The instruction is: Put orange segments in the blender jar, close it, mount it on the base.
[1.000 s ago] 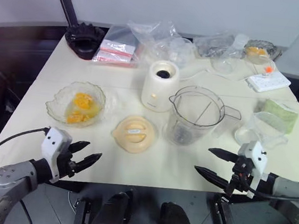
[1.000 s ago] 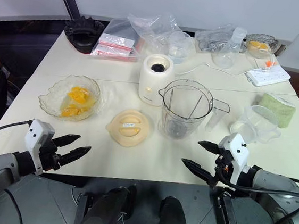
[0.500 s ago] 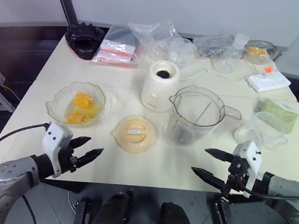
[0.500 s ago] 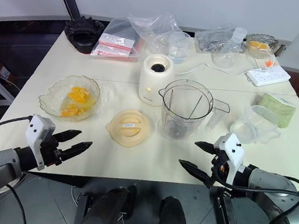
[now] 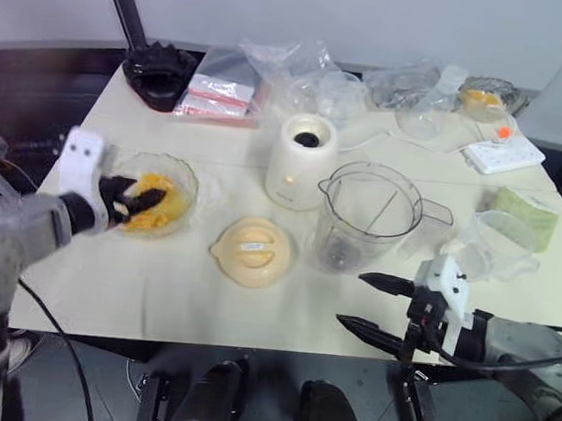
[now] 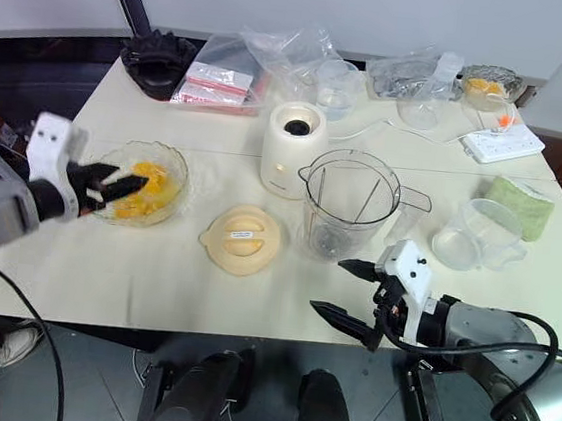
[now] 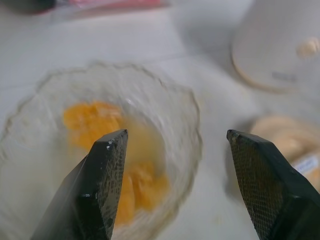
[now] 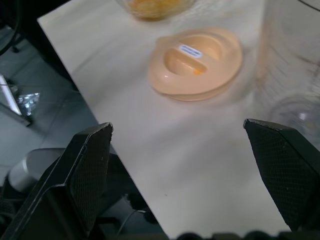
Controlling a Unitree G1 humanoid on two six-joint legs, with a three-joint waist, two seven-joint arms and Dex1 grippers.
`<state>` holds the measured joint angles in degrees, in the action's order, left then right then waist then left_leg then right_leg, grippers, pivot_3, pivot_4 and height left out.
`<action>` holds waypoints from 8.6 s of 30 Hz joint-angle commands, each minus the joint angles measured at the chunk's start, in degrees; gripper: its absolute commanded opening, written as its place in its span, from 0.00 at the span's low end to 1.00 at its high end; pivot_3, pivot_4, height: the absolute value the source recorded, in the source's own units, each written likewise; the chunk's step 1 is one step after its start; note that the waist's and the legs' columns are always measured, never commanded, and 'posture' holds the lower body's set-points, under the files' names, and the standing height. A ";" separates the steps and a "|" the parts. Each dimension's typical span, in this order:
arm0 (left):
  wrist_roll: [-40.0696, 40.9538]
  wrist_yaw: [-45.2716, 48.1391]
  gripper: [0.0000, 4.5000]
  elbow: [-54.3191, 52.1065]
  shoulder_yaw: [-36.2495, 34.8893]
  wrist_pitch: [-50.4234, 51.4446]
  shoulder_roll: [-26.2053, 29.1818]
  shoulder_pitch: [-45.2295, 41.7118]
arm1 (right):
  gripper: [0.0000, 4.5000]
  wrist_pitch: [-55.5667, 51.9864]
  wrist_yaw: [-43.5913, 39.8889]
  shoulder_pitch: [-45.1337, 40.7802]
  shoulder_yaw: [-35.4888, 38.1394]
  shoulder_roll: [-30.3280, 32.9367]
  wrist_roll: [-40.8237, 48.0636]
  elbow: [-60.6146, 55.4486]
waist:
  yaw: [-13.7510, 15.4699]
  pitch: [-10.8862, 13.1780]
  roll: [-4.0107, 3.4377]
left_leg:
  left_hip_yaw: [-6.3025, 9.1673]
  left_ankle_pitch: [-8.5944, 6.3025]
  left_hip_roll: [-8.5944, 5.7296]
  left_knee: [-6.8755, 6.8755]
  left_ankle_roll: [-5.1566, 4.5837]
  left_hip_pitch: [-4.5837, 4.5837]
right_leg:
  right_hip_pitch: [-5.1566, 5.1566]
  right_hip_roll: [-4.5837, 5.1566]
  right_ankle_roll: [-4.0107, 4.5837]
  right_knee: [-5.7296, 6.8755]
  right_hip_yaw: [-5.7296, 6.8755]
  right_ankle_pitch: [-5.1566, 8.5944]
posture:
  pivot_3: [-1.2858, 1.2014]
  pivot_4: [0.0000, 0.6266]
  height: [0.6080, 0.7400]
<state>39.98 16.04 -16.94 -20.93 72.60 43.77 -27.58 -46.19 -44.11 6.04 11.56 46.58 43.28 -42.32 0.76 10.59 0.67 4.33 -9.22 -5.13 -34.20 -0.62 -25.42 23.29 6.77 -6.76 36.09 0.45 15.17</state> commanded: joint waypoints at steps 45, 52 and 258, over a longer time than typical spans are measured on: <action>-32.09 -10.82 0.67 68.90 13.32 -26.32 -16.54 -28.31 | 0.99 -4.45 9.87 -5.86 0.58 1.25 3.74 -5.08 | 0.13 -0.04 0.52 | -0.02 0.03 -0.04 -0.20 0.05 0.02 | -0.09 0.03 -0.36 0.08 -0.04 -0.24 | 0.52 0.24 1.00; -34.36 -11.33 0.01 72.25 13.82 -31.94 -17.19 -28.44 | 1.00 -3.65 9.51 -3.92 1.30 1.47 3.36 -5.49 | 0.02 -0.07 0.53 | -0.04 0.03 -0.03 -0.31 0.05 0.02 | -0.11 0.01 -0.43 0.12 -0.04 -0.33 | 0.52 0.24 1.00; -6.87 18.95 0.76 -11.66 21.53 -25.52 -10.28 -3.33 | 0.01 37.55 33.30 -15.79 13.68 -16.71 -27.10 58.49 | -1.33 -0.02 -0.43 | -0.32 -0.07 0.07 -0.85 -0.20 0.13 | -0.41 -0.28 -0.16 0.06 -0.35 -0.39 | 0.52 0.24 1.00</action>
<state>33.72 34.84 -27.94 1.09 48.72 33.55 -30.48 -7.53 -12.03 -9.40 23.42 29.49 14.97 20.68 -0.57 10.58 0.24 4.01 -9.29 -5.07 -35.04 -0.81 -25.30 22.88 6.50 -6.92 36.15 0.10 14.78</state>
